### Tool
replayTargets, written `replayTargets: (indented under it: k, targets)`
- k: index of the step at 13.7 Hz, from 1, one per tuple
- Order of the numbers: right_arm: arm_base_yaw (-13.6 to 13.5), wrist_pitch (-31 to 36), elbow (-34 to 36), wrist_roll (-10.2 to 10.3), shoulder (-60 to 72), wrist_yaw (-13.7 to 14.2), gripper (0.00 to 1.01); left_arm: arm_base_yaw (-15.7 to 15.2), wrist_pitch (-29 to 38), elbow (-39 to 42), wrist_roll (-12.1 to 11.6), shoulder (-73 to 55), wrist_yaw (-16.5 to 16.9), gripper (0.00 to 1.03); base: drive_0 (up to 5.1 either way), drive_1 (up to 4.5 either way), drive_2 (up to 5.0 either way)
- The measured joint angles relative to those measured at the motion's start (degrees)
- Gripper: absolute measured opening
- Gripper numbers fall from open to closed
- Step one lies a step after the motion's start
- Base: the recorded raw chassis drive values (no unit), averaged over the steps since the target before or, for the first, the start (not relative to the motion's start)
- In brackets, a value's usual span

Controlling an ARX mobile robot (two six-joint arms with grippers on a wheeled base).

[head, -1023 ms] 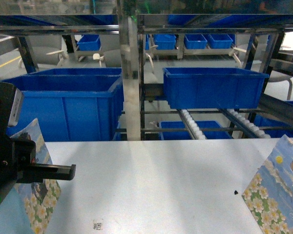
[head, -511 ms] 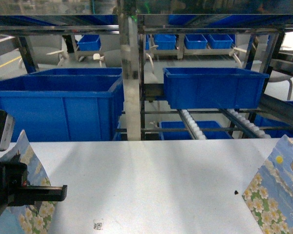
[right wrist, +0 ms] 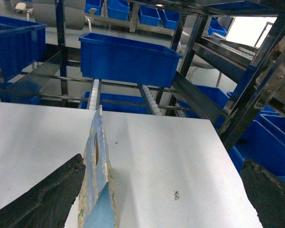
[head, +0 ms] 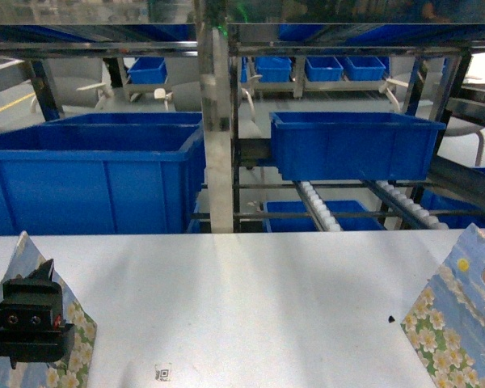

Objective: Move flower gift bag to table near conveyor

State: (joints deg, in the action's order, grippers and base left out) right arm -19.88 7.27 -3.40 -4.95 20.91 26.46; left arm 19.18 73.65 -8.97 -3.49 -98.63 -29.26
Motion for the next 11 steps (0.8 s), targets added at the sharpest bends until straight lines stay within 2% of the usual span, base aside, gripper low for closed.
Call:
replayTargets:
  k: [1,2,4,5,6,8,9,10,11]
  targets:
    - [0.0,0.0,0.0,0.0,0.0,0.0,0.98,-0.7,-0.1,0.1,0.0,2.0,0.6,1.00,0.0,0.00,0.0]
    - [0.0,0.0,0.0,0.0,0.0,0.0,0.98,-1.1,-0.1,0.1,0.0,4.7,1.1,0.97,0.0,0.00,0.0]
    - [0.0,0.0,0.0,0.0,0.0,0.0,0.98,-1.1,-0.3,0.2,0.6,13.2,3.0,0.98,0.0,0.00,0.0]
    - [0.0,0.0,0.0,0.0,0.0,0.0,0.98,-0.8,-4.6,0.2,0.7,20.1,4.1,0.98,0.0,0.00,0.0]
    - [0.0,0.0,0.0,0.0,0.0,0.0,0.98,-0.8,-13.3,0.2,1.6,27.8,6.3,0.98,0.0,0.00,0.0]
    - [0.0,0.0,0.0,0.0,0.0,0.0,0.98,-1.5,-30.6,0.2,1.0,41.1,7.8,0.98,0.0,0.00,0.0]
    - [0.0,0.0,0.0,0.0,0.0,0.0,0.98,-2.1,-39.9,0.1,0.0,48.9,8.1,0.98,0.0,0.00,0.0]
    - [0.0,0.0,0.0,0.0,0.0,0.0,0.98,-2.5,-46.4,-0.1,-0.2,54.8,7.9,0.98,0.0,0.00,0.0]
    - [0.0,0.0,0.0,0.0,0.0,0.0,0.98,-2.5,-50.2,-0.1,-1.5,59.7,6.6,0.98,0.0,0.00,0.0]
